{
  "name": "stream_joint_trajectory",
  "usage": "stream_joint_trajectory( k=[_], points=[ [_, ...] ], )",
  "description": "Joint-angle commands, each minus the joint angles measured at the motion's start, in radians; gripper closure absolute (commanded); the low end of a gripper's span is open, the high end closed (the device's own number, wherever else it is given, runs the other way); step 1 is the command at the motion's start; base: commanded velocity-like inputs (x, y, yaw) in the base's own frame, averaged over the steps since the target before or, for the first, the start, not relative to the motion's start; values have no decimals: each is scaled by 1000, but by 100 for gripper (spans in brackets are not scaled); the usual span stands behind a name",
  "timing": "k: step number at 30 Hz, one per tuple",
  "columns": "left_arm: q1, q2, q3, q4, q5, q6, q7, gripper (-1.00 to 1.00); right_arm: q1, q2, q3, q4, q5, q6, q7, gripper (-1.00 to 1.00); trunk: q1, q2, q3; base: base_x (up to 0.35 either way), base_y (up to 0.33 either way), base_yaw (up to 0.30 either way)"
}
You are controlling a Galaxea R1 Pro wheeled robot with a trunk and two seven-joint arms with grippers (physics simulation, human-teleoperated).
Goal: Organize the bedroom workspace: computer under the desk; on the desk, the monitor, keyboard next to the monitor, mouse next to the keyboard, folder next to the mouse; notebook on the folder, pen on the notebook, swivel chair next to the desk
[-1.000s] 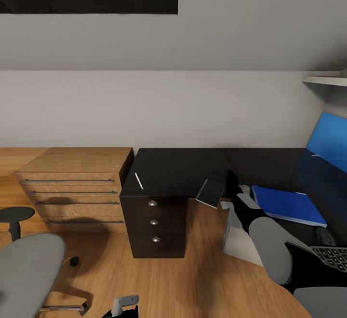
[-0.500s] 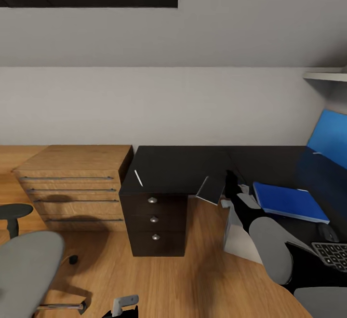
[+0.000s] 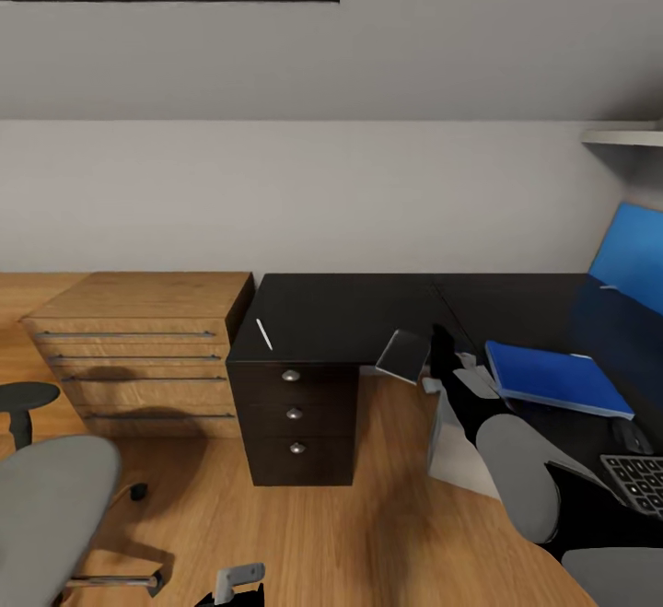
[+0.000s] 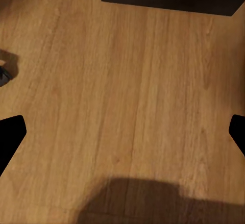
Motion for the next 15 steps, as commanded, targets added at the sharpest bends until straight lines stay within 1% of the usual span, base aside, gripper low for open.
stream_joint_trajectory(
  k=[1, 15],
  points=[
    [-2, 0, -8, -4, 4, -6, 7, -100, -1, 0, 0, 1, -11, -3, 5, -100, 4, -8, -4, 0, 0, 0],
    [-2, -5, -8, -4, 4, -6, 7, -100, -1, -2, 0, 1, -11, -3, 5, -100, 58, -106, -48, 0, 0, 0]
  ],
)
